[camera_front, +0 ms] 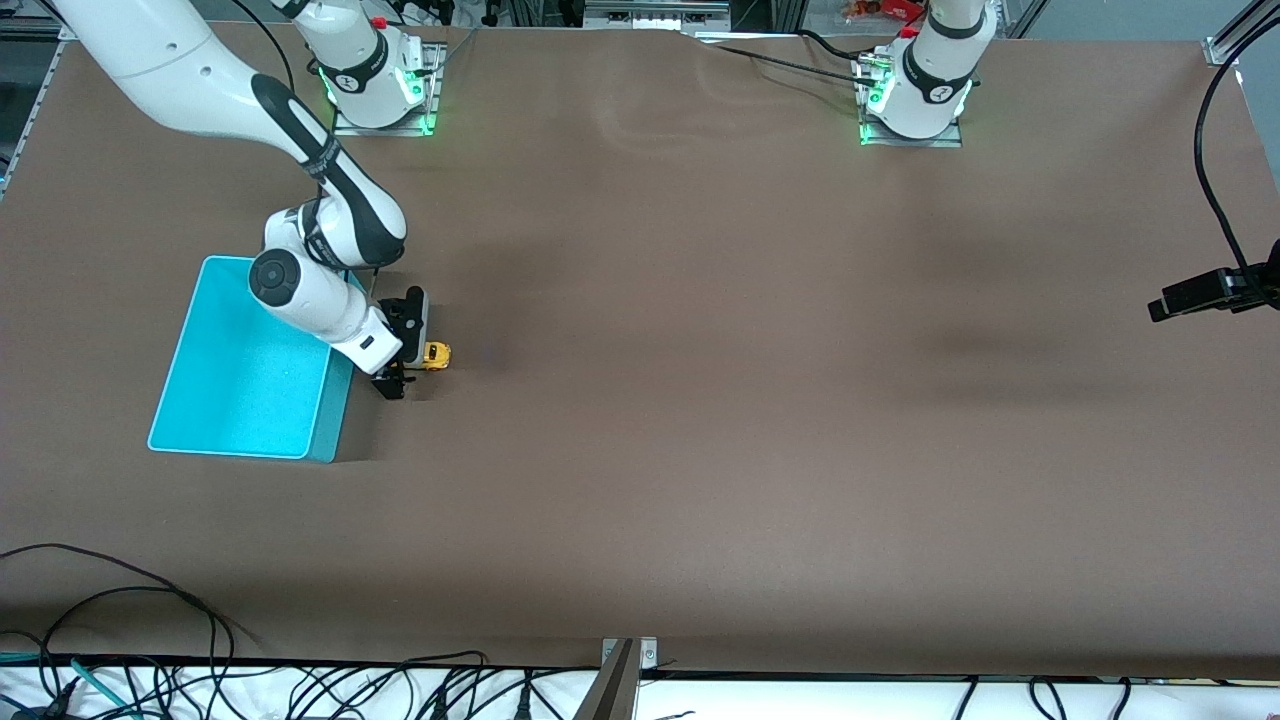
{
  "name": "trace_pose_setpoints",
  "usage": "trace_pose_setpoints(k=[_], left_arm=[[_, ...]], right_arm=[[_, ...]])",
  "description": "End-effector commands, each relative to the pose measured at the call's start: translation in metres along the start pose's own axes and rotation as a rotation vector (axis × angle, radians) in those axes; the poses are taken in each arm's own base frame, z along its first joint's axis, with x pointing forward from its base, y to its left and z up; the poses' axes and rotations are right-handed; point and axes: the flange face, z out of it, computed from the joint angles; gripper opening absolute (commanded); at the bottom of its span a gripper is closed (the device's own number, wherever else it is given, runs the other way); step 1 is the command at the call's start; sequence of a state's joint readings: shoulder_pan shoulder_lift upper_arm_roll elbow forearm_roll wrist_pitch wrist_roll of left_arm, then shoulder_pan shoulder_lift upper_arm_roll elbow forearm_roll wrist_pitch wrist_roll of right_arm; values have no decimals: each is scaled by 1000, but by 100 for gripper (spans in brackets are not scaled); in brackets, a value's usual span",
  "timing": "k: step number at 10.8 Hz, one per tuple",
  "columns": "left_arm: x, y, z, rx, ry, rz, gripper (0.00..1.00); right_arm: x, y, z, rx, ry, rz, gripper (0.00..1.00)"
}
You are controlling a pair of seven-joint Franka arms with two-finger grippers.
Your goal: Wind up and store yellow beetle car
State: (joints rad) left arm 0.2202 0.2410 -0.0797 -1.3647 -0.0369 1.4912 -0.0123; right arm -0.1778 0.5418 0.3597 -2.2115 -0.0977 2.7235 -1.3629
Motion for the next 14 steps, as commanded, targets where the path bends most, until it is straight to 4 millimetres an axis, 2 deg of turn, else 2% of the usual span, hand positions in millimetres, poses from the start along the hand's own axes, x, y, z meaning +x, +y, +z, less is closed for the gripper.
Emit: trace_pose_setpoints(k=[1,4,6,8,10,14], left_arm=[[-6,3,-2,-19,7,3,100],[-6,4,-2,-19,7,3,100],[-6,4,-2,-19,5,3,100],[-5,4,-1,-19,5,3,100],[-5,3,-1,-19,5,1,100],[-5,5,-2,-18,6,4,100]], right_arm=[[-15,2,11,19,-1,-5,27],[-12,4,5,13,2,2,0],[-4,9,-10,-14,3,-10,0],[13,14,-38,-60,3,-39,0],[22,14,-56,-51,-10,-57,0],[25,17,-100,8,-48,-38,0]])
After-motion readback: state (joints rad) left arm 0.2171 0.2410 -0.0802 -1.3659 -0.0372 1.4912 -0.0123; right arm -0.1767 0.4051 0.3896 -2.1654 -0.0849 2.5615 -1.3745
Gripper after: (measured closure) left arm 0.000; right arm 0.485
